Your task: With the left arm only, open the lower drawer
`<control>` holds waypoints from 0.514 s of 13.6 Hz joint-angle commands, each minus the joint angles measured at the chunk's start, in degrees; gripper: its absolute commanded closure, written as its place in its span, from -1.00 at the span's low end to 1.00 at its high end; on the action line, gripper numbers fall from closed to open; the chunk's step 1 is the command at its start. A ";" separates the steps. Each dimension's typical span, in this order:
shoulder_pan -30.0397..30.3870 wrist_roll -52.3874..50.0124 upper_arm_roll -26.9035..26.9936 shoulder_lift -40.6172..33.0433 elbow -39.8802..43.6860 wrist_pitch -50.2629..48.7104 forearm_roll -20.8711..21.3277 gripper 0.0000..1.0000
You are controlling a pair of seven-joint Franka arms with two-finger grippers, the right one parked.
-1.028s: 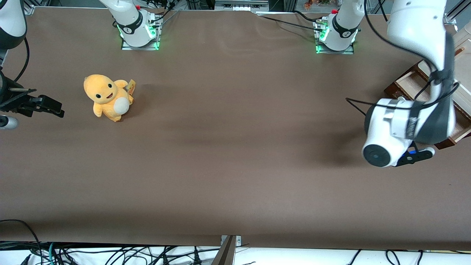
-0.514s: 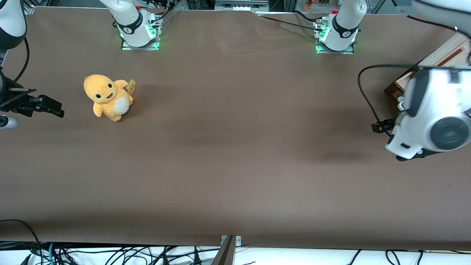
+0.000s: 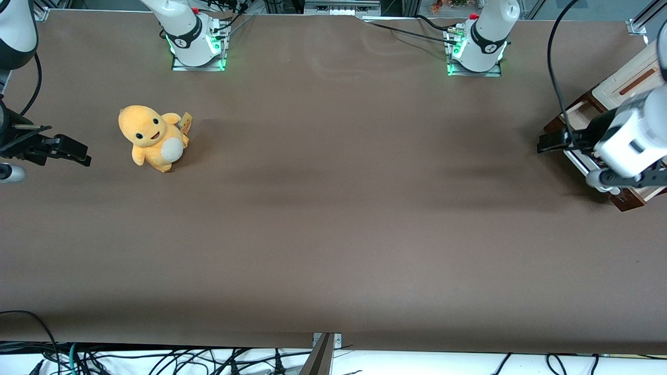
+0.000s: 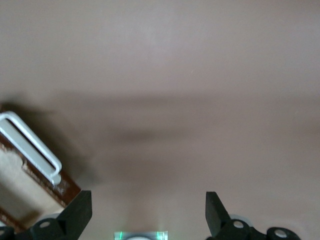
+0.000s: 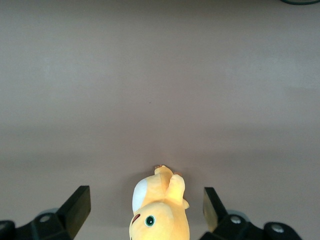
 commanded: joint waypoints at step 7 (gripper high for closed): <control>0.62 2.25 -0.55 -18.98 -31.01 23.04 3.77 -1.00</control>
